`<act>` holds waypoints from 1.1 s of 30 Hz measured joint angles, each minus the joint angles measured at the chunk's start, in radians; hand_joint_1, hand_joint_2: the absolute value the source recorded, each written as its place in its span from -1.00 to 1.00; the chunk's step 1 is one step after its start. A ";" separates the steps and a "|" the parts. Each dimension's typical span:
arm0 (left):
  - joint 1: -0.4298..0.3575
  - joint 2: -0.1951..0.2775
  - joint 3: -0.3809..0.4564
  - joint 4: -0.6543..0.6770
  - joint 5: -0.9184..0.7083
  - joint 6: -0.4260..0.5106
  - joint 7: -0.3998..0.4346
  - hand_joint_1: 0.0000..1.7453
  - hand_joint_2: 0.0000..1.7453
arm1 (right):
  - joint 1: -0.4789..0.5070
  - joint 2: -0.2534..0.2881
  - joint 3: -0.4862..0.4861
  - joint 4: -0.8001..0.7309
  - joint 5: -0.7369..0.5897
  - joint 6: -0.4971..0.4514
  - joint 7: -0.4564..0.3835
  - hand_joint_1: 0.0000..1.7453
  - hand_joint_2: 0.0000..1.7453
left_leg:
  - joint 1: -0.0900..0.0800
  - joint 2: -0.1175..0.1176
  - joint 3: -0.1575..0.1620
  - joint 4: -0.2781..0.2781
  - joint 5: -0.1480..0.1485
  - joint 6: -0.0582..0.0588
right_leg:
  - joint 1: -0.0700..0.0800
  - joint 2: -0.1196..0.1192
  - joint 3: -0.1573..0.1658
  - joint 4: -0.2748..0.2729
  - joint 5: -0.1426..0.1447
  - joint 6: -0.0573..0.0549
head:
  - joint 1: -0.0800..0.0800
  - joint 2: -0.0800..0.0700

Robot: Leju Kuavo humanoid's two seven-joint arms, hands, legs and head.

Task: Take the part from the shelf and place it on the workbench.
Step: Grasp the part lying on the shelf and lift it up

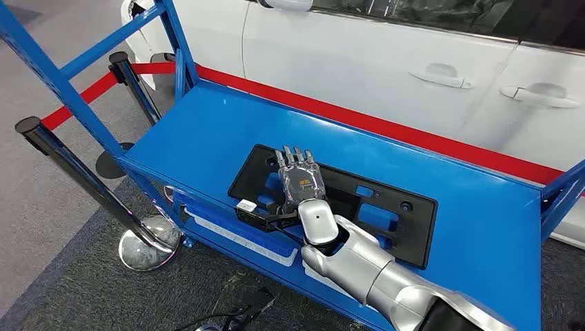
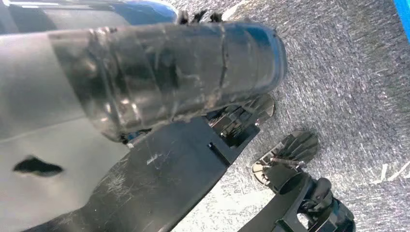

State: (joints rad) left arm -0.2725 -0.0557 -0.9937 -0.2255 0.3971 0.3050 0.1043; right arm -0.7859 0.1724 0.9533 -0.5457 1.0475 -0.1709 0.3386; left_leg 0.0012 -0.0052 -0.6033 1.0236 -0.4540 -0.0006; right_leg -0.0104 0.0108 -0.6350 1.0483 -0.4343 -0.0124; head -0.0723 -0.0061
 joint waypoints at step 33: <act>0.017 0.003 0.000 0.001 0.006 0.018 -0.010 -1.00 -1.00 | -0.007 -0.011 -0.055 -0.148 -0.238 -0.111 -0.100 -1.00 1.00 | -0.004 0.000 0.003 -0.006 0.002 0.009 | 0.002 0.001 0.000 -0.006 0.006 0.001 | 0.003 0.000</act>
State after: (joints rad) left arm -0.2555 -0.0523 -0.9937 -0.2247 0.4036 0.3227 0.0939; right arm -0.7932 0.1613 0.8980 -0.6938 0.8099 -0.2817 0.2388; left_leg -0.0029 -0.0050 -0.6003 1.0178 -0.4517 0.0088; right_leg -0.0086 0.0123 -0.6346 1.0427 -0.4287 -0.0113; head -0.0690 -0.0061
